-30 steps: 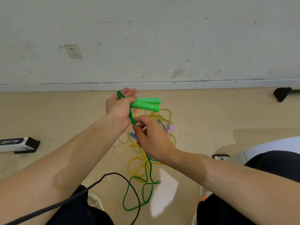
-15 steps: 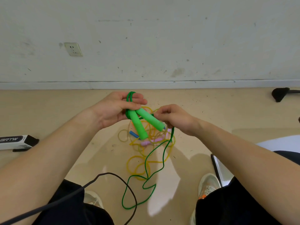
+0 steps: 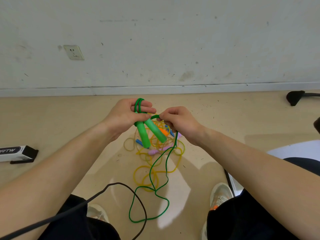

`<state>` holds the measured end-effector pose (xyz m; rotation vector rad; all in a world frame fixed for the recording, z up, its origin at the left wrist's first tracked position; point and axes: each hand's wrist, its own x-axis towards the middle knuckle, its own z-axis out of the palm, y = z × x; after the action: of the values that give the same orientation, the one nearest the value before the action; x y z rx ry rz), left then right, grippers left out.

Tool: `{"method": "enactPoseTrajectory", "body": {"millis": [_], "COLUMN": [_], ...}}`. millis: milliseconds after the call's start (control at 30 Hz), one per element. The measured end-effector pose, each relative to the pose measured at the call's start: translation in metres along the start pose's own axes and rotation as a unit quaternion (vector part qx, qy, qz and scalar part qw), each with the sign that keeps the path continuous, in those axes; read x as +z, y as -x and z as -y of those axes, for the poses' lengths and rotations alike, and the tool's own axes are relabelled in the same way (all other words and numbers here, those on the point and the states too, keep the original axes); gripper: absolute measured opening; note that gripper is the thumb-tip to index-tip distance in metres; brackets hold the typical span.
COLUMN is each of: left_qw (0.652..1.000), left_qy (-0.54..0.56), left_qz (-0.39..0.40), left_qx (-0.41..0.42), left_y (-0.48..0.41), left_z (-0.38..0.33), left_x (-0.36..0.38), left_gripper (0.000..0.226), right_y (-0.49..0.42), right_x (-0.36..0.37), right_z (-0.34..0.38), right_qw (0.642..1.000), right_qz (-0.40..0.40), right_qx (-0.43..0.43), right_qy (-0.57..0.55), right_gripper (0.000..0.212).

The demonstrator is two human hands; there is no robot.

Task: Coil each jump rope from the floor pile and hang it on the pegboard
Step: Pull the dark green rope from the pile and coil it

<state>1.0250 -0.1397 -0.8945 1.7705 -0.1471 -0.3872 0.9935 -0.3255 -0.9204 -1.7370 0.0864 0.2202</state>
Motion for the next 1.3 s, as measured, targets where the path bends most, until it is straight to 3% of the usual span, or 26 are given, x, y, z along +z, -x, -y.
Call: {"method": "enactPoseTrajectory", "body": {"millis": [267, 467, 533, 667, 767, 833, 933, 1033, 1133, 1233, 1300], "left_qw": [0.999, 0.974, 0.964, 0.967, 0.971, 0.971, 0.966, 0.966, 0.972, 0.98, 0.98], "left_qy": [-0.029, -0.212, -0.235, -0.135, -0.028, 0.057, 0.141, 0.15, 0.134, 0.103, 0.085], "left_qz": [-0.021, -0.005, -0.045, -0.171, -0.217, -0.227, -0.216, -0.205, -0.186, -0.164, -0.181], "left_qx": [0.009, 0.081, 0.119, 0.135, 0.09, 0.044, -0.03, -0.051, -0.057, -0.036, 0.003], "left_y": [-0.004, -0.003, -0.002, -0.004, -0.004, -0.003, -0.003, -0.004, -0.006, -0.004, -0.003], "left_z": [0.01, 0.017, 0.019, 0.023, 0.024, 0.024, 0.019, 0.018, 0.019, 0.023, 0.026], "left_x": [0.002, 0.002, 0.006, 0.017, 0.026, 0.031, 0.034, 0.033, 0.034, 0.038, 0.043], "left_gripper": [0.028, 0.031, 0.032, 0.027, 0.026, 0.022, 0.011, 0.004, 0.017, 0.023, 0.028], "right_y": [0.002, 0.006, 0.009, 0.021, 0.029, 0.027, 0.023, 0.023, 0.022, 0.024, 0.029], "right_x": [0.0, 0.002, 0.006, 0.023, 0.04, 0.045, 0.044, 0.044, 0.045, 0.046, 0.05], "right_z": [0.004, 0.004, 0.007, 0.011, 0.004, -0.004, -0.012, -0.014, -0.016, -0.014, -0.011], "right_qw": [1.0, 0.999, 0.995, 0.983, 0.995, 0.998, 0.958, 0.929, 0.905, 0.883, 0.902], "right_qz": [0.004, 0.016, 0.017, 0.025, -0.005, -0.037, -0.07, -0.06, -0.041, -0.013, -0.001], "right_qx": [-0.005, 0.034, 0.052, 0.055, 0.03, -0.038, -0.143, -0.189, -0.174, -0.152, -0.146], "right_qy": [0.003, -0.03, -0.083, -0.175, -0.095, 0.038, 0.239, 0.314, 0.387, 0.445, 0.406], "right_gripper": [0.02, 0.022, 0.024, 0.025, 0.02, 0.019, 0.027, 0.019, 0.013, 0.039, 0.051]}}
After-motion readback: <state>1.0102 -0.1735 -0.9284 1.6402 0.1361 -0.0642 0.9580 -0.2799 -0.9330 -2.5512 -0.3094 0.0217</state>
